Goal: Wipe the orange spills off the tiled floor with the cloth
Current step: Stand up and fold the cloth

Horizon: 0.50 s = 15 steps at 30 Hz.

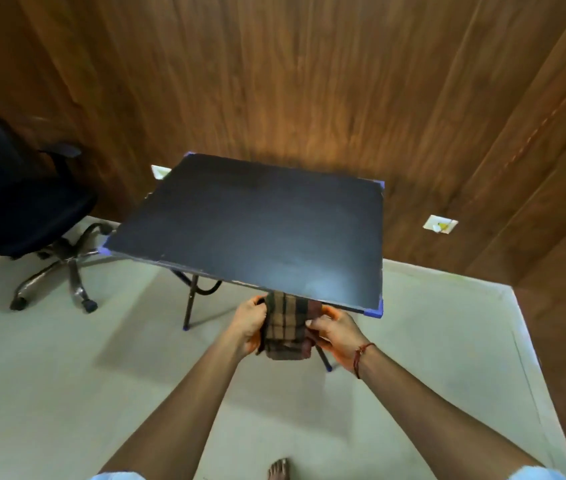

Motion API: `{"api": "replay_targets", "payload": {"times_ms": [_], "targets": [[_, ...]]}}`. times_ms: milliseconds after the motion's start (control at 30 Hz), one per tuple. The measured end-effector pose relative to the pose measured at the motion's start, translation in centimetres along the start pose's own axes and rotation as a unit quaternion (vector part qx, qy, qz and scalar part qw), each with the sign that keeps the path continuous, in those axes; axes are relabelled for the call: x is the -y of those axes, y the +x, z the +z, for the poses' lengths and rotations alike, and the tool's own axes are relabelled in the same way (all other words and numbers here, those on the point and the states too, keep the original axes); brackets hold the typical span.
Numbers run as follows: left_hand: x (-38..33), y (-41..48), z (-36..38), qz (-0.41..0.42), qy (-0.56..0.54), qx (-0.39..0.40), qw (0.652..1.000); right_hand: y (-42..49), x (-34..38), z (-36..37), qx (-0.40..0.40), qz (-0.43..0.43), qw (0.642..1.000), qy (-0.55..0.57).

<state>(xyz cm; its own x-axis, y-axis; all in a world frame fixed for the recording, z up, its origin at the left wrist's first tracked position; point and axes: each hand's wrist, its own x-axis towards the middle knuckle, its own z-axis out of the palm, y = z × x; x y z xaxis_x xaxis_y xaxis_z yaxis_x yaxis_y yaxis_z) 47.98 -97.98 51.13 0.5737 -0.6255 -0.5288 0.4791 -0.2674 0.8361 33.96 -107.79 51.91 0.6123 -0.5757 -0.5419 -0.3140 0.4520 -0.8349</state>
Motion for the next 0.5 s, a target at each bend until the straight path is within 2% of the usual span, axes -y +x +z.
{"api": "replay_targets", "payload": {"times_ms": [100,200,300,400,500], "targets": [[-0.2,6.4,1.2,-0.124,0.098,0.084,0.984,5.3,0.2,-1.5,-0.075,0.040,0.995,0.044],[-0.5,11.8,3.5,-0.183,0.087,0.119,0.972,9.9,0.5,-3.7,-0.152,0.071,0.984,0.065],[-0.5,15.5,7.0,-0.147,0.135,0.152,0.968,13.9,0.8,-6.5,-0.209,0.081,0.972,0.067],[1.0,18.9,10.0,-0.097,0.165,0.150,0.970,16.6,1.5,-8.9,-0.250,0.065,0.965,0.048],[2.3,20.9,12.0,-0.050,0.268,0.142,0.951,18.1,1.7,-10.3,-0.290,0.053,0.955,0.021]]}}
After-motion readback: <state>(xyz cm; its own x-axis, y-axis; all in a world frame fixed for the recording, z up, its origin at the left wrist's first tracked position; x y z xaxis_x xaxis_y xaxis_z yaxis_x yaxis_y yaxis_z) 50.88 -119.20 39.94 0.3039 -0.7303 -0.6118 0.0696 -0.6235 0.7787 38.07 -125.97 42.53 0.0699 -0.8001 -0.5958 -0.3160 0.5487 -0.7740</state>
